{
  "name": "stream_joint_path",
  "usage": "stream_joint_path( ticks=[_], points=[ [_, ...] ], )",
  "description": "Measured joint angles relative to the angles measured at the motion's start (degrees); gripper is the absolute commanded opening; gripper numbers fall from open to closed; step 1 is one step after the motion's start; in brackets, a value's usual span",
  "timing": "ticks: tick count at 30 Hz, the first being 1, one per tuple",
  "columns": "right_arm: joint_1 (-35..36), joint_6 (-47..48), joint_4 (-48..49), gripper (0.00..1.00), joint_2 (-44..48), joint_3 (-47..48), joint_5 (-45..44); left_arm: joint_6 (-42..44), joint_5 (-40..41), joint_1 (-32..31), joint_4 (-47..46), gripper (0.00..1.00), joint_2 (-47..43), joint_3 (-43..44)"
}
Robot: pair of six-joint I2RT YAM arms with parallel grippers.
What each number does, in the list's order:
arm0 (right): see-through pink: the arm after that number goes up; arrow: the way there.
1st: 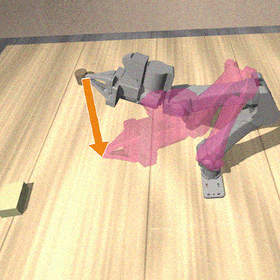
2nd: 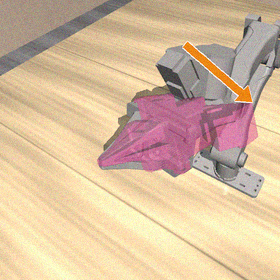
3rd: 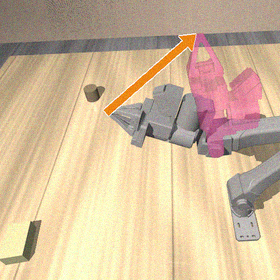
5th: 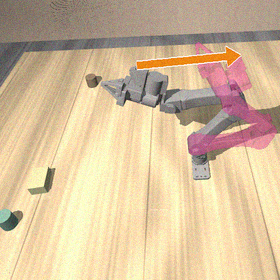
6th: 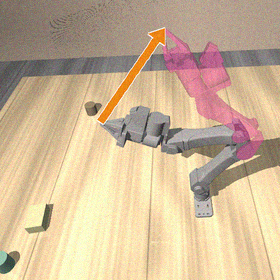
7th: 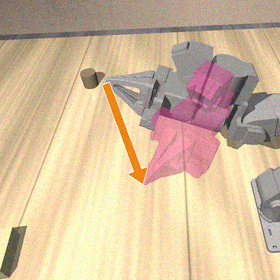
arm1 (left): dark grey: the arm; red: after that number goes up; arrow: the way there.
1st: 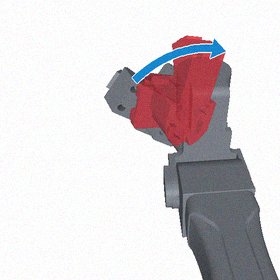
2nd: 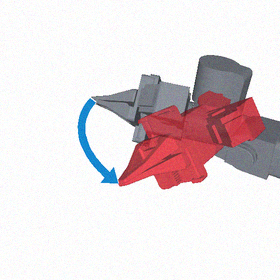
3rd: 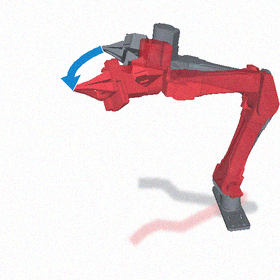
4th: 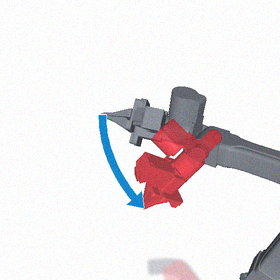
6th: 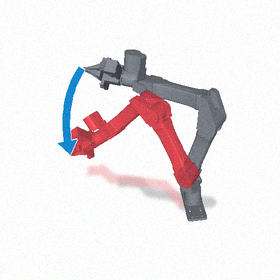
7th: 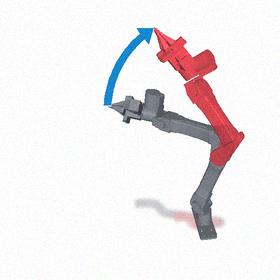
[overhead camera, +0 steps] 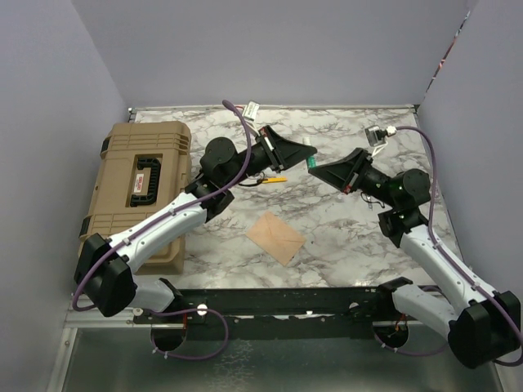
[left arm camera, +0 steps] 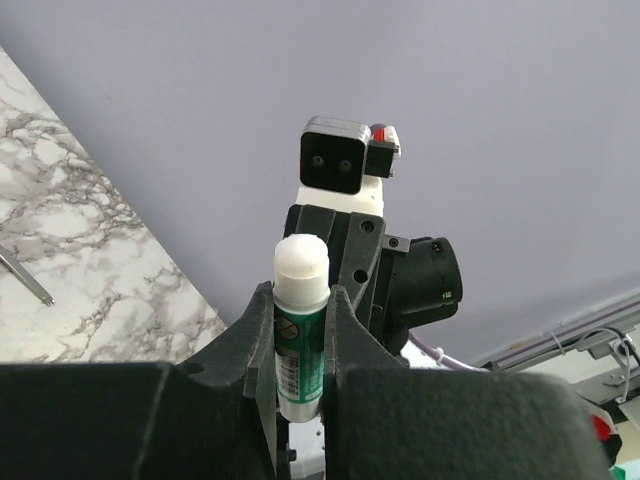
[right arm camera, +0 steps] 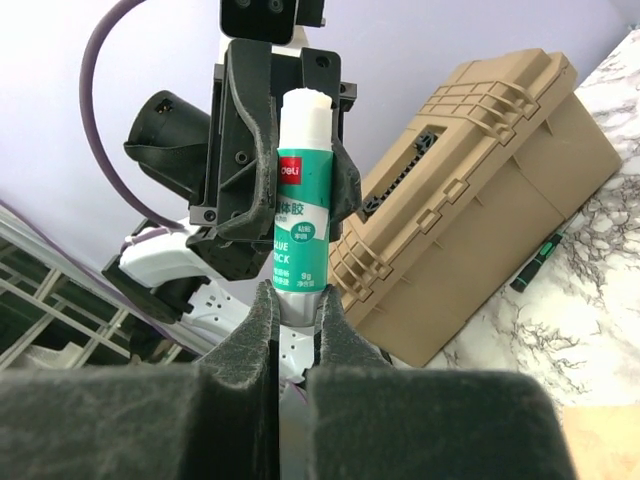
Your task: Place the letter into the envelope and seal it
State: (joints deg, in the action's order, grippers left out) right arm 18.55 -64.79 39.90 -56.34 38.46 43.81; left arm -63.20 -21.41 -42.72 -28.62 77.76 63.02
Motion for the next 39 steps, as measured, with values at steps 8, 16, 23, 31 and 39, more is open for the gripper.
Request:
stream_joint_path(
  ticks=[8, 16, 23, 31, 39],
  points=[
    [0.0, 0.4, 0.2, 0.01, -1.8, 1.3, 1.3, 0.4, -0.8, 0.0, -0.5, 0.29, 0.4, -0.3],
    [0.2, 6.5, -6.9, 0.01, -3.0, 4.7, 2.7, 1.0, -1.2, 0.0, -0.9, 0.0, 0.6, -1.7],
    [3.0, 30.2, -33.1, 0.01, -4.5, 18.0, -4.5, 1.4, 4.3, 0.6, 0.4, 0.0, 0.9, -0.8],
    [13.1, 55.6, -45.4, 0.01, -11.2, 27.0, -33.6, 1.9, 14.5, 1.9, 15.4, 0.0, 7.4, 9.5],
    [24.2, 71.9, -42.4, 0.04, -20.0, 30.6, -62.6, 1.0, 24.2, 2.8, 30.1, 0.0, 12.2, 18.3]
  ],
)
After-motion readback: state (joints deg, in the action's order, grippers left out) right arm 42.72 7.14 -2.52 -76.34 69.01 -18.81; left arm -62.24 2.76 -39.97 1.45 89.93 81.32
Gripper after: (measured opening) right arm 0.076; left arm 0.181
